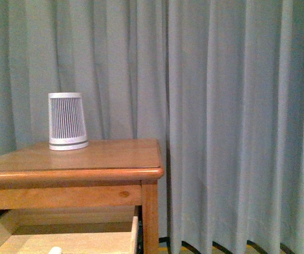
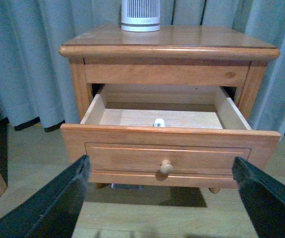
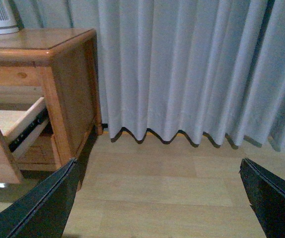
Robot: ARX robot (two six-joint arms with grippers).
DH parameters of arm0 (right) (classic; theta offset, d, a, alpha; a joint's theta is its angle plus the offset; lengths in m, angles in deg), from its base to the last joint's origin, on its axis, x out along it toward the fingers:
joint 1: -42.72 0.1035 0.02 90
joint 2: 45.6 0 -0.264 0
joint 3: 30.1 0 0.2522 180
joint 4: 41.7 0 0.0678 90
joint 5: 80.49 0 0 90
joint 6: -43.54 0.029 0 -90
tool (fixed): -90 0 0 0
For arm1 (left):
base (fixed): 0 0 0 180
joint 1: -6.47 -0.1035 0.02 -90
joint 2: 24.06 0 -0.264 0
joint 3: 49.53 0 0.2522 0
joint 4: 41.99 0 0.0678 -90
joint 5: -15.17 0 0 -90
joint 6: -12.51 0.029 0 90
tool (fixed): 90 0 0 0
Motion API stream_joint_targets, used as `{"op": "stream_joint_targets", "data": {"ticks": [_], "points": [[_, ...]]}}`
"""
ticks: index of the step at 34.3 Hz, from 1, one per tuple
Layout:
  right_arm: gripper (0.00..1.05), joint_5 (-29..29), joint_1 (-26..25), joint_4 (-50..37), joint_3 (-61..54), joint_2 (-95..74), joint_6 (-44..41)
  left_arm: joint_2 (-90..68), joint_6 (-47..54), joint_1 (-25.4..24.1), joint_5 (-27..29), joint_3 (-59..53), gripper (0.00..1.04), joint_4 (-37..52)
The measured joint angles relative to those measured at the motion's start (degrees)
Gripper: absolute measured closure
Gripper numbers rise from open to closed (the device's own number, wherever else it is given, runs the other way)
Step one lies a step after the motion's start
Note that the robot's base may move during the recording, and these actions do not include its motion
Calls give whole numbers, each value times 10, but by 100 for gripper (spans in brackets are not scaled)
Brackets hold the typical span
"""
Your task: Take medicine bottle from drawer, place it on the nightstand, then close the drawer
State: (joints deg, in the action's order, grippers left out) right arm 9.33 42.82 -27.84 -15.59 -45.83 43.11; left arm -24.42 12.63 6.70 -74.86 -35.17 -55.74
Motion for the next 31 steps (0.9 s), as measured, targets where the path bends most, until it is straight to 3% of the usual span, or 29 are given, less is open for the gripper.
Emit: {"op": "stream_joint_targets", "data": {"ticks": [2, 28, 29, 30, 31], "points": [[7, 0, 0, 0, 0, 0, 0, 0, 0, 0, 0, 0, 5, 0], [7, 3, 0, 0, 0, 0, 0, 2, 0, 0, 2, 0, 7, -1], [7, -35, 13, 5, 1, -10, 3, 2, 0, 0, 2, 0, 7, -1], [7, -146, 49, -8, 8, -46, 2, 2, 0, 0, 3, 0, 7, -1], [7, -220, 71, -35, 15, -89, 3, 2, 0, 0, 2, 0, 7, -1]]}}
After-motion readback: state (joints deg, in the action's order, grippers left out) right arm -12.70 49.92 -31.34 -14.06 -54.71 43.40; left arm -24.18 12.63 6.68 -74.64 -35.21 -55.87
